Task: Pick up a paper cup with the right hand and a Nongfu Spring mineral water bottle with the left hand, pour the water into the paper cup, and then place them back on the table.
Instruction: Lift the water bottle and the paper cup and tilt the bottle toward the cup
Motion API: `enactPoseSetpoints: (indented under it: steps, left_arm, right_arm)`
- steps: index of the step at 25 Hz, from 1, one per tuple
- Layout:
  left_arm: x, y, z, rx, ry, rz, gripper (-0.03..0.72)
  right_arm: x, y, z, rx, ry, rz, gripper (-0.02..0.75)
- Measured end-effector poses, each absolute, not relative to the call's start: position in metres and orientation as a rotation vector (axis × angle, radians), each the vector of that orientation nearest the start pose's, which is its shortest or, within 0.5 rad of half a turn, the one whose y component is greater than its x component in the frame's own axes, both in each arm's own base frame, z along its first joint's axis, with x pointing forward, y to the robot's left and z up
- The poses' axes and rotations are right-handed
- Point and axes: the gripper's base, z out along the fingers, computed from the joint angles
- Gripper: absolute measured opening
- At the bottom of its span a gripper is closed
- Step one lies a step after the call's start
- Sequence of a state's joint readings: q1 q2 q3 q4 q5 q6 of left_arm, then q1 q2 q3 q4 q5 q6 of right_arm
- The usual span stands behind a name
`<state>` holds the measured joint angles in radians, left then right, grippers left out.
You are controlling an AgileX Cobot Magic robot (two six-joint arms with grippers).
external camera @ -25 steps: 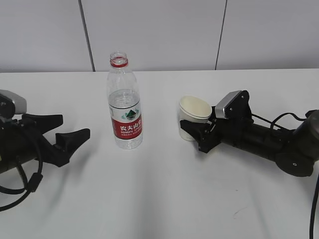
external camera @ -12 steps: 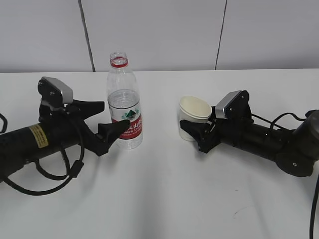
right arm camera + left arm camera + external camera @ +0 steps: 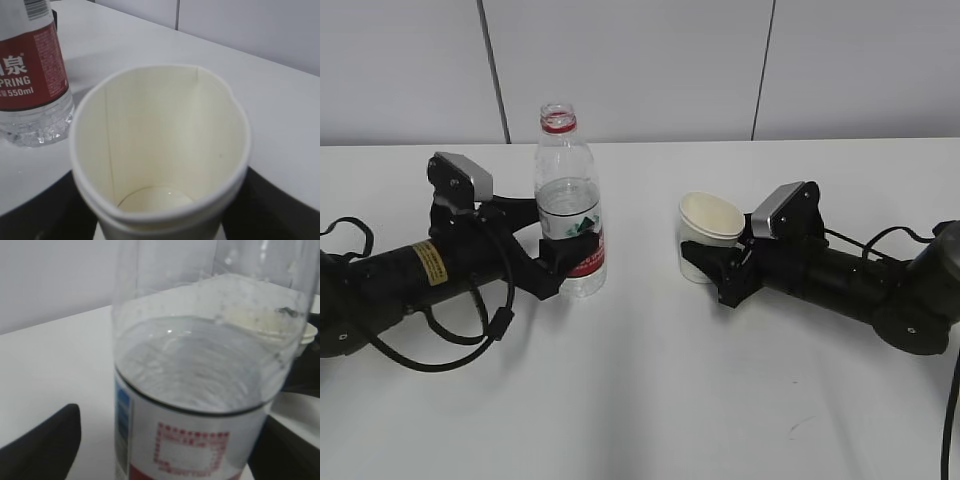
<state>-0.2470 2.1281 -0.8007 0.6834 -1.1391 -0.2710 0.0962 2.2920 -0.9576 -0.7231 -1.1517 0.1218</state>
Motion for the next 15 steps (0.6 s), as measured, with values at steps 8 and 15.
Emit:
enactPoseSetpoints:
  steps: [8,15]
  left_arm:
    - [0.33,-0.153,0.089,0.707,1.656,-0.718,0.594]
    - [0.332,-0.153,0.079,0.646,1.7,-0.702,0.587]
  right_arm:
    - [0.379,0.092,0.063,-0.738,1.606,0.489,0.486]
    - [0.379,0.093,0.063,-0.743,1.603,0.492,0.486]
